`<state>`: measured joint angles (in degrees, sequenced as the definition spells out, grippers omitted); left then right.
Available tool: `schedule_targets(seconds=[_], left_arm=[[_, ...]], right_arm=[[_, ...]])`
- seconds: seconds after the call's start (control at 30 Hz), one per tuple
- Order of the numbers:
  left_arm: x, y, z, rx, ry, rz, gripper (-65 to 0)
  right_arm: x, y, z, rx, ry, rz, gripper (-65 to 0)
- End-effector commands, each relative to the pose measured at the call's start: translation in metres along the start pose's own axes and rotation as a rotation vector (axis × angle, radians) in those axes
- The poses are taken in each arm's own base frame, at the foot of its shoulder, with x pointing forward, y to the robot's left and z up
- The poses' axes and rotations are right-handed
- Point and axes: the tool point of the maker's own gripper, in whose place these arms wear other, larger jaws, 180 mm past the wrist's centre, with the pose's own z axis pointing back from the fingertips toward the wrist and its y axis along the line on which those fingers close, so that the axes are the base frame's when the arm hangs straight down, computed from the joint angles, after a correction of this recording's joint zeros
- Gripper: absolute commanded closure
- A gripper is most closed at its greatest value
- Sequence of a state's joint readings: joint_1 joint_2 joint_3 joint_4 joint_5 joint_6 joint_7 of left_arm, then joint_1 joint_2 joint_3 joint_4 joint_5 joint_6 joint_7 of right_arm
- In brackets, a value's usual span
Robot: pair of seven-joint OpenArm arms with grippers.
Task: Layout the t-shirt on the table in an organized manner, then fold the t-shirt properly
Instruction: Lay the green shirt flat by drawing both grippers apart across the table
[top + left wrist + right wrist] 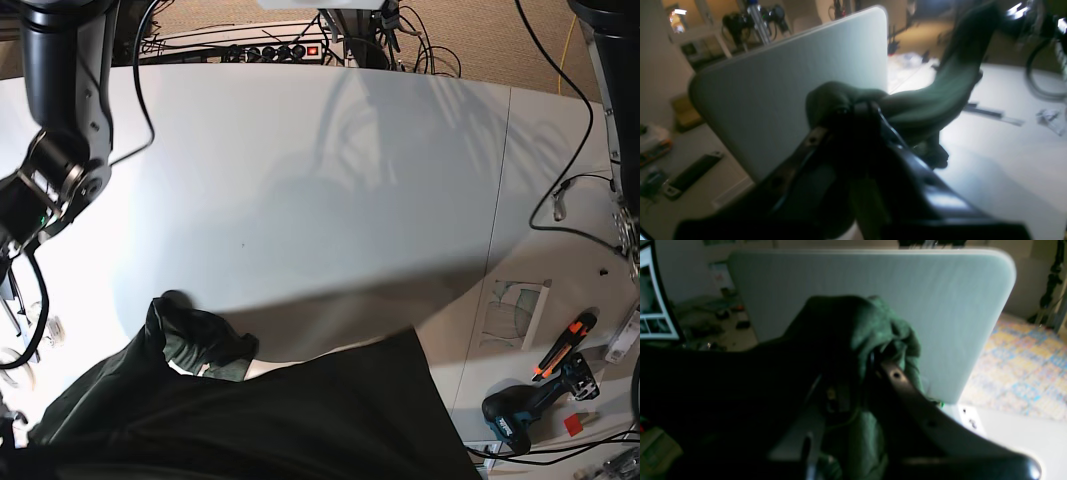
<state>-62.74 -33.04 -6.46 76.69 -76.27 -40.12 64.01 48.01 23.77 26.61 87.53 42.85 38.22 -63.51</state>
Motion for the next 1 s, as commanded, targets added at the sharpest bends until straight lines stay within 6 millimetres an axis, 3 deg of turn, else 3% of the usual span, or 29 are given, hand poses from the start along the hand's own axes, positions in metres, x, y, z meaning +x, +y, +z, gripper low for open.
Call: schedule_targets(seconds=[0.0,0.13,0.3,0.43,0.6,0.8,0.97], left_arm=[[0.025,-0.002,0.015,-0.002,-0.082,-0.018,0.0],[-0.02,-0.007,0.048,0.008,-0.042,0.064,0.0],[-0.121,-0.024,0.077,0.052,0.119,0.224,0.0],[-0.193,-0.053,0.087,0.041,0.217,0.382,0.0],[-0.267,-0.099,0.102,0.02,0.315,0.571,0.0],[-0.331,-0.156,0.14,0.021,0.453,0.753,0.0],[-0.361,-0.193,0.167,0.026,0.535,0.859,0.0]], right_arm=[[0.02,0.001,0.009,0.01,-0.069,0.024,0.0],[-0.03,0.011,0.039,0.041,0.009,-0.031,0.0],[-0.096,0.022,0.102,0.039,0.104,-0.126,0.0],[-0.13,0.033,0.162,0.008,0.162,-0.199,0.0],[-0.169,0.044,0.229,-0.063,0.293,-0.269,0.0],[-0.225,0.065,0.288,-0.11,0.519,-0.382,0.0],[-0.245,0.077,0.316,-0.131,0.616,-0.428,0.0]])
